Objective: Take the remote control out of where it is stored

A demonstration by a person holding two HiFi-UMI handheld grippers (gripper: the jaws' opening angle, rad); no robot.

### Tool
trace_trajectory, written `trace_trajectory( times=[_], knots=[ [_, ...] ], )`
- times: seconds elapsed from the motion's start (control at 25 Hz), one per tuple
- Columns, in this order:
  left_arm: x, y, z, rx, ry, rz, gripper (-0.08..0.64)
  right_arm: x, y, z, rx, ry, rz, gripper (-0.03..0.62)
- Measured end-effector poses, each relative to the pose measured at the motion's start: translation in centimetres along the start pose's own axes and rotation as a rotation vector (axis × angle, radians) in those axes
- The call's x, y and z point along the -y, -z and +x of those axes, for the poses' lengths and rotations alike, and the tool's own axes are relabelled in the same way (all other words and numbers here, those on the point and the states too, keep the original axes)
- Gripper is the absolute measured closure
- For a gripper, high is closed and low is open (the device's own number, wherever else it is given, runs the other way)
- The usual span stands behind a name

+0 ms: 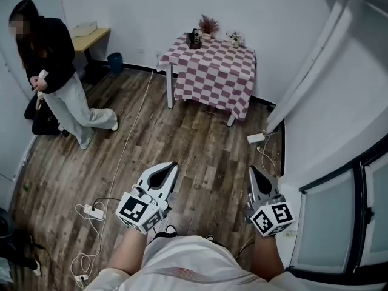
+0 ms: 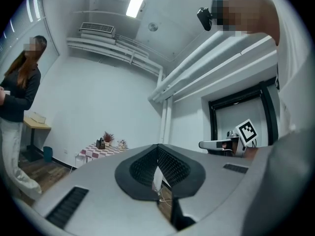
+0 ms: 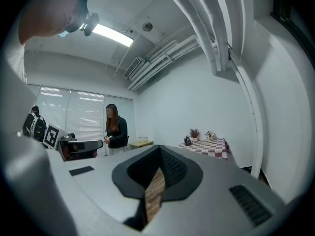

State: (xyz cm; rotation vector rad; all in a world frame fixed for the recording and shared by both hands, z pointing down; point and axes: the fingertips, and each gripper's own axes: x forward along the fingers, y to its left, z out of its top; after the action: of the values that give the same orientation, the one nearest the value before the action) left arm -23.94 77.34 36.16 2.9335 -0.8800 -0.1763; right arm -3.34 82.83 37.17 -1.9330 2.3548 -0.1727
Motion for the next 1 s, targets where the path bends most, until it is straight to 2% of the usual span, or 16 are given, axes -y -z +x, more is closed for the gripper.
trace_trajectory(
  times=[0.32,0.48,0.72,1.0],
  knots=[
    [-4.5,0.2,-2.5,0.004,0.013,-0.006,0.552,-4.2,1.7,3.5,-0.035,-0.007,-0.01,0.578],
    [-6.6,0.9,-2.8,-0.002,0.013,-0.034,0.552,-5.3,2.6,5.2,-0.074,-0.007,-0.013,0.578],
    [-9.0,1.1,-1.6,0.005,-0.004,-0.041,0.552,-4.3,2.6,8.3,-0.086,-0.02,-0.014,0.578],
    [-13.4,0.8,1.9,0.008,-0.061,-0.021,0.552,-2.6,2.7,15.2,-0.084,-0.093,-0.004,0.578]
  ],
)
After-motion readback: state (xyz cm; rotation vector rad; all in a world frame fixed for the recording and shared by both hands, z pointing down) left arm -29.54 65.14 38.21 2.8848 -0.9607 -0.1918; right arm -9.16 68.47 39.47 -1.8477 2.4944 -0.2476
